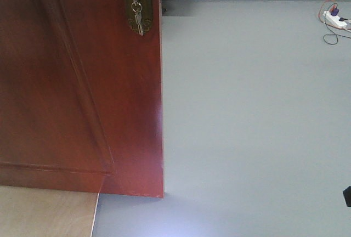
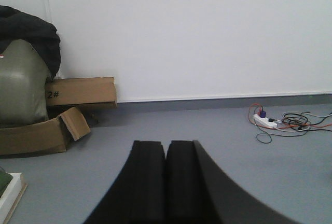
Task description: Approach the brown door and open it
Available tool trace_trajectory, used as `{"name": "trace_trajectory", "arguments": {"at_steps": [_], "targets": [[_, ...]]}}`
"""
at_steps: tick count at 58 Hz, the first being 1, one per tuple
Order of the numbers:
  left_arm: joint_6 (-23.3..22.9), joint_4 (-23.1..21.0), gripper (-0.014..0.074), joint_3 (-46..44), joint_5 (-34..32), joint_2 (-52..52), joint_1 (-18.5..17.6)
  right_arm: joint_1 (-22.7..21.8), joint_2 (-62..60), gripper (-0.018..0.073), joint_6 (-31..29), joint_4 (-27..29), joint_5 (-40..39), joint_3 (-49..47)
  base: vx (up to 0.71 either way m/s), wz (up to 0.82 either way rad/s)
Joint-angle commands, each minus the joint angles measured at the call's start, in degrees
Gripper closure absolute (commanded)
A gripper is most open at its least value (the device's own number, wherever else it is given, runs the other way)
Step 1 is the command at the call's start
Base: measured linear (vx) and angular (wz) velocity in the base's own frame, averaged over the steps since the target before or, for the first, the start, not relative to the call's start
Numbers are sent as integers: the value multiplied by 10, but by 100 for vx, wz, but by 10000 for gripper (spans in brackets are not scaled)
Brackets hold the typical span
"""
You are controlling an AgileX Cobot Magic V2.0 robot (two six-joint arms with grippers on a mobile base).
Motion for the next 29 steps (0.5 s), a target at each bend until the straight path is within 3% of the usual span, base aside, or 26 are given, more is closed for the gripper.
{"name": "trace_trajectory", "arguments": {"at_steps": [1,15,29], "targets": [[-6,25,600,56,-69,-54,9,-3,-7,559,-3,-4,-44,3,0,0],[6,24,600,220,-68,-208,79,-3,-7,559,-3,-4,-44,3,0,0],[0,24,600,350,-68,-359,85,-3,-7,559,-3,-4,-44,3,0,0]]}}
